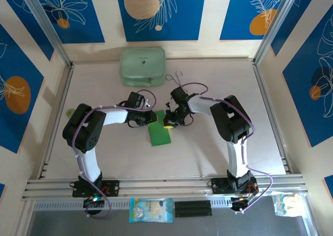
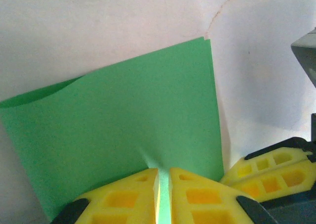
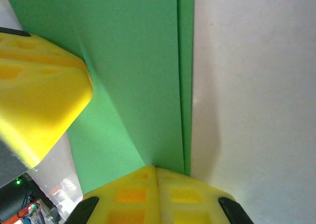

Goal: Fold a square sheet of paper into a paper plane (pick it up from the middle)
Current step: First fold in half a square sheet of paper at the center of the table.

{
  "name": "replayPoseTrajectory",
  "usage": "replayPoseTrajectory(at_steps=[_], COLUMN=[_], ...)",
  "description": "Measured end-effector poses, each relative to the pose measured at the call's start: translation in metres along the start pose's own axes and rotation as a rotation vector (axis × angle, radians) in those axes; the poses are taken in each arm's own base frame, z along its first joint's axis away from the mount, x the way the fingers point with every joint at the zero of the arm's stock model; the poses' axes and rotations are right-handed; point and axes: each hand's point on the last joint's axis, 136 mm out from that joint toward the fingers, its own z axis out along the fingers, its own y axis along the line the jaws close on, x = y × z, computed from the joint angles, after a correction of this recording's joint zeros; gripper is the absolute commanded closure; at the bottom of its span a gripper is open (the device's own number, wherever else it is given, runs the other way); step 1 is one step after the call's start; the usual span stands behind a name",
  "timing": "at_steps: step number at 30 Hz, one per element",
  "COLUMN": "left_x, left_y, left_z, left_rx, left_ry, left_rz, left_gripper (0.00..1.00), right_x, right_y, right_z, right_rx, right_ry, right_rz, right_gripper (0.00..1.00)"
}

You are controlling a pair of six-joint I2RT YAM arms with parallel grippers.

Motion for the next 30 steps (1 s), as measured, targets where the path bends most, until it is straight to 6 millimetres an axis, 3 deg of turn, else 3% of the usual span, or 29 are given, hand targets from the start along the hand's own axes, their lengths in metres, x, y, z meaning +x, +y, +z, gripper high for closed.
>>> replayPoseTrajectory(at_steps=[15, 24, 30], left_x=[-0.027, -0.029, -0.022], left_y=[0.026, -0.013, -0.016], left_z=[-0.024, -0.031, -0.016], left_rx=[0.015, 0.100, 0.072], left_ry=[-0.032, -0.056, -0.018], left_rz=[-0.026, 0.008, 0.010], left_gripper=[0.81, 0.81, 0.83], right_x=[0.000, 0.000, 0.000], right_y=[0.000, 0.000, 0.000], right_z=[0.000, 0.000, 0.000], right_rx=[0.010, 0.014, 0.014], right_ry=[0.011, 0.019, 0.019], right_rz=[0.004, 0.009, 0.009], right_gripper=[0.99, 0.99, 0.99])
